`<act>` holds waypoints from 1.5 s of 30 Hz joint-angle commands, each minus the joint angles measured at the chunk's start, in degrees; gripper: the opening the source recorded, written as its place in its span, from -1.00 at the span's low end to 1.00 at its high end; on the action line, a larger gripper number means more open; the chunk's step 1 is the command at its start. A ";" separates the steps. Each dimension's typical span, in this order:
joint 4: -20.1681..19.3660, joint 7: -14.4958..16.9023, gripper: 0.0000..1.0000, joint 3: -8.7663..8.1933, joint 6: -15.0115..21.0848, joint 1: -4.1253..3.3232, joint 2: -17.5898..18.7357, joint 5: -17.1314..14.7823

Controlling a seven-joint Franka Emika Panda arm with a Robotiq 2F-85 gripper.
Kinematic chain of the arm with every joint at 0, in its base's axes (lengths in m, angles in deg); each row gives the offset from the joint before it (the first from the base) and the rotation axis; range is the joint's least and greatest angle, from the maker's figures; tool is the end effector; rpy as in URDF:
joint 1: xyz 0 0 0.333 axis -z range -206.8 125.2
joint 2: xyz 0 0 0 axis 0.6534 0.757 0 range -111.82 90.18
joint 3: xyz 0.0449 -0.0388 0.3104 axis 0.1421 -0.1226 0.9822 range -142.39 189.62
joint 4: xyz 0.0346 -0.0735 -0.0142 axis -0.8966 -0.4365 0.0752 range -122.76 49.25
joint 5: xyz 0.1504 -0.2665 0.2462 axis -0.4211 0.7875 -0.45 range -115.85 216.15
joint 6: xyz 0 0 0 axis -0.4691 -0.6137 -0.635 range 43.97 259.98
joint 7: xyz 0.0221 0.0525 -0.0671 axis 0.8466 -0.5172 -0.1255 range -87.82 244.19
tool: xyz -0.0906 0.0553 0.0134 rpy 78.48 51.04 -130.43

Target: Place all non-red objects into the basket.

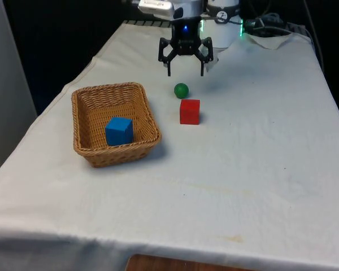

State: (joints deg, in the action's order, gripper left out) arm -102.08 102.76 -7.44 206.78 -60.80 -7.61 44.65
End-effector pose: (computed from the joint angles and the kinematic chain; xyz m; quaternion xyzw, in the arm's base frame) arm 0.4030 -0.0868 0.2183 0.9967 0.0735 0.0321 0.0082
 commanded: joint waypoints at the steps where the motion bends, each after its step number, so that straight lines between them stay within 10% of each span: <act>1: -0.52 1.38 1.00 0.92 0.69 -0.11 -0.11 -2.35; 26: 1.78 1.83 1.00 5.16 5.79 0.86 8.65 -7.39; 27: 2.18 0.74 1.00 3.72 4.98 0.00 9.40 -5.67; 33: 1.89 1.15 1.00 5.90 7.79 1.09 10.49 -7.28; 36: 2.23 0.11 1.00 4.41 8.02 0.00 12.15 -5.84; 38: 1.78 0.97 1.00 5.96 8.48 1.09 11.12 -7.10; 45: 1.72 0.92 -0.44 5.90 8.59 1.03 11.23 -7.05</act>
State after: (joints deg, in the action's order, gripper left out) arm -99.91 102.88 -3.03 215.03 -60.80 4.82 38.81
